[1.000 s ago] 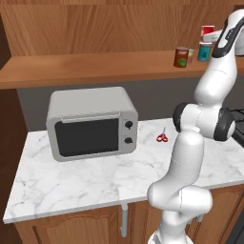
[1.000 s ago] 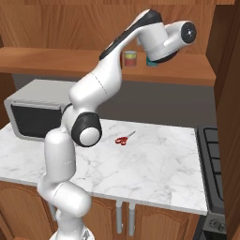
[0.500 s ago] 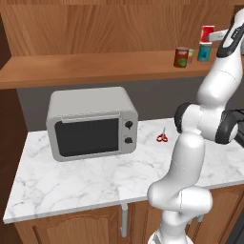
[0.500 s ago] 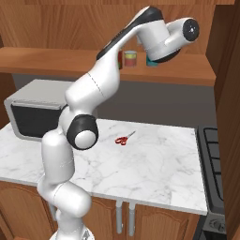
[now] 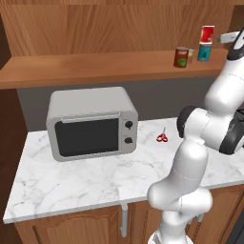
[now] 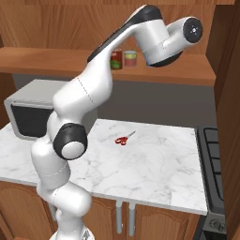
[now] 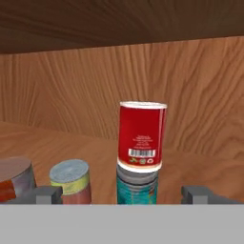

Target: Stack two cans on top of the other two cans in the cabinet.

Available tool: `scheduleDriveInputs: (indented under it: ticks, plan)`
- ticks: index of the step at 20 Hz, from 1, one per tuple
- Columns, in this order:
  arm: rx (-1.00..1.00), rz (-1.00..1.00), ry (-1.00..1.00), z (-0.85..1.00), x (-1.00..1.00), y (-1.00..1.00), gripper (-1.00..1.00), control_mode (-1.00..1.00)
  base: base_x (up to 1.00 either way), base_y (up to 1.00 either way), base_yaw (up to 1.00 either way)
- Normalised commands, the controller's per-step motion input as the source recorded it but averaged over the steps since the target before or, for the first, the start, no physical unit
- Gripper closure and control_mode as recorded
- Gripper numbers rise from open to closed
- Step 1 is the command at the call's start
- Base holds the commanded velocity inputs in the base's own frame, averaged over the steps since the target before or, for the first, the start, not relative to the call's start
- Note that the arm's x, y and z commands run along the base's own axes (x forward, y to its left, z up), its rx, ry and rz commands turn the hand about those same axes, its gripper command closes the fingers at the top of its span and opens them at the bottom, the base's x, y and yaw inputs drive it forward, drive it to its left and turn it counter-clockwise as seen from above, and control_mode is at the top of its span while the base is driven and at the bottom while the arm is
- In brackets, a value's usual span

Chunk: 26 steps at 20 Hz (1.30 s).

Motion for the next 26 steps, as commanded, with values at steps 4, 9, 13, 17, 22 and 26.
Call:
scheduleDriveInputs:
  ticks: [4, 9, 13, 17, 22, 26]
  plan:
    - [0.06, -0.13, 0.00, -0.09, -0.45, 0.47, -1.00, -1.00, 0.00, 0.00, 0.00]
    - [0.03, -0.12, 0.01, -0.04, -0.41, 0.54, -1.00, -1.00, 0.00, 0.00, 0.00]
    - [0.01, -0.13, 0.04, -0.04, -0.33, 0.51, -1.00, -1.00, 0.00, 0.00, 0.00]
    - [0.00, -0.13, 0.00, -0.05, -0.26, 0.52, -1.00, -1.00, 0.00, 0.00, 0.00]
    - [0.00, -0.17, 0.00, 0.00, -0.15, 0.51, -1.00, -1.00, 0.00, 0.00, 0.00]
    - [0.00, -0.19, 0.00, 0.00, -0.09, 0.44, -1.00, -1.00, 0.00, 0.00, 0.00]
